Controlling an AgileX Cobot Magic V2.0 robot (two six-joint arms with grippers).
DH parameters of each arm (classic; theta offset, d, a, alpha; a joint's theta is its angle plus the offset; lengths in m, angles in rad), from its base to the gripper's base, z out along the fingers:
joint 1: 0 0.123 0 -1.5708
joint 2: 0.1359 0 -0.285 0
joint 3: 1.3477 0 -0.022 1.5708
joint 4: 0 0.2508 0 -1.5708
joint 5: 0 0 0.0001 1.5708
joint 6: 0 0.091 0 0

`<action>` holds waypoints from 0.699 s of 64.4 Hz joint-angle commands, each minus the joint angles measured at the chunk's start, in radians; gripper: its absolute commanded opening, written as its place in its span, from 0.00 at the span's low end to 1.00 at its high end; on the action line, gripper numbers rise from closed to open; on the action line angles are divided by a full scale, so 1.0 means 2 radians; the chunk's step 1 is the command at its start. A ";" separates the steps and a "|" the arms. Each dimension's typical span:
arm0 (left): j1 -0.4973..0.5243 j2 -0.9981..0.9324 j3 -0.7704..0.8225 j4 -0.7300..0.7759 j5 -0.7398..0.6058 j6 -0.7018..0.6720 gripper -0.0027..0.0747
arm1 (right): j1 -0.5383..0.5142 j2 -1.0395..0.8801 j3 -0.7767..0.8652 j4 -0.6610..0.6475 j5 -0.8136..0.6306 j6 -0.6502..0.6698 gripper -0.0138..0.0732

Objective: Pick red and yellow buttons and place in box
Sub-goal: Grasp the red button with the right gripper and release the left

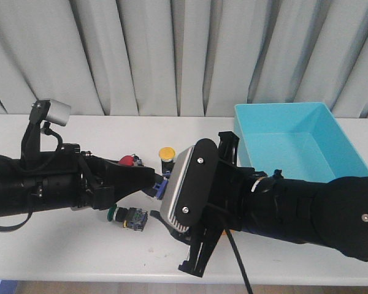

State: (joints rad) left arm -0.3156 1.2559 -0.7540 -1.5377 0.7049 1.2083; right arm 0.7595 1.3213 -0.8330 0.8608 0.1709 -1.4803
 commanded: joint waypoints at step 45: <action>-0.002 -0.011 -0.013 -0.032 0.014 -0.002 0.27 | 0.001 0.002 -0.033 0.021 -0.006 -0.012 0.40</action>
State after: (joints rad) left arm -0.3156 1.2559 -0.7540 -1.5399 0.7030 1.2064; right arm 0.7602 1.3450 -0.8656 0.8922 0.1911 -1.4919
